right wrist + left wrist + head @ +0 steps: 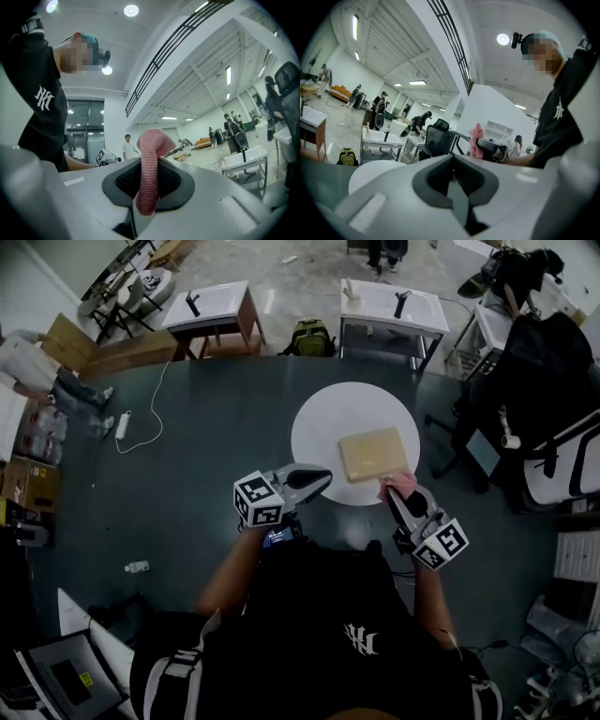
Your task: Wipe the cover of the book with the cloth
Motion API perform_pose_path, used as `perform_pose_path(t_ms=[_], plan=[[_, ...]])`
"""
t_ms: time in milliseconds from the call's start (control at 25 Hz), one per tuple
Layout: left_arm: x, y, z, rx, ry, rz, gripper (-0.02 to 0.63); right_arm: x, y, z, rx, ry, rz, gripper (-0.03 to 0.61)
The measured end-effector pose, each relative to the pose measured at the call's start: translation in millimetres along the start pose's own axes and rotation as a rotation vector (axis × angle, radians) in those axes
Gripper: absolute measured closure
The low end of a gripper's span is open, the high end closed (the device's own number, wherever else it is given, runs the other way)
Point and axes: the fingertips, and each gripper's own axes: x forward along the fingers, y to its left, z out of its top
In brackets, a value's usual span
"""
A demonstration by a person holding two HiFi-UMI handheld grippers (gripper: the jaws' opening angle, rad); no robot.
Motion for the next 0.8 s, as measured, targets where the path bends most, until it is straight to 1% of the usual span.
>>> perform_pose_path(t_ms=[160, 320, 520, 800], plan=[[24, -14, 19, 0.021, -0.029, 0.105, 0.611, -11, -30, 10, 0.024, 0.027, 0.117, 0.529], [37, -23, 30, 0.033, -0.058, 0.205, 0.611, -14, -51, 25, 0.015, 0.056, 0.219, 0.529], [50, -34, 24, 0.015, -0.086, 0.323, 0.611, -22, -67, 34, 0.011, 0.072, 0.332, 0.529], [58, -48, 11, -0.020, -0.131, 0.484, 0.611, -35, -83, 27, 0.031, 0.120, 0.469, 0.529]])
